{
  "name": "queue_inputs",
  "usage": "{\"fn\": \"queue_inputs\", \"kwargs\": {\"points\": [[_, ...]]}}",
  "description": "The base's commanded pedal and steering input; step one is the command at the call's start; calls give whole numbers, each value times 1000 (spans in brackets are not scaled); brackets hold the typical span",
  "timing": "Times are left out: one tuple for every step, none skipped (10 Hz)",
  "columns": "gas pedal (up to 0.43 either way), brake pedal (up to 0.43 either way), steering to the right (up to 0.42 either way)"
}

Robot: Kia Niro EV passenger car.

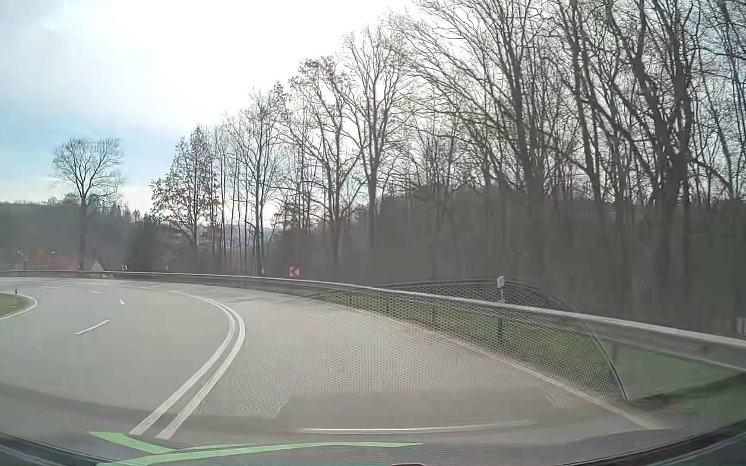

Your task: Follow the waypoints while adhering to traffic rules and regulations

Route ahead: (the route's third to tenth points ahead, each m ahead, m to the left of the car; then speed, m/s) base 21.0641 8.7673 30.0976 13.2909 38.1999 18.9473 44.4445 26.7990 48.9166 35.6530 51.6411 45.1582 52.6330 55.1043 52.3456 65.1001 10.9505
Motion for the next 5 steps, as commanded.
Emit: {"fn": "queue_inputs", "kwargs": {"points": [[47, 0, -88], [47, 0, -86], [47, 0, -83], [47, 0, -81], [47, 0, -79]]}}
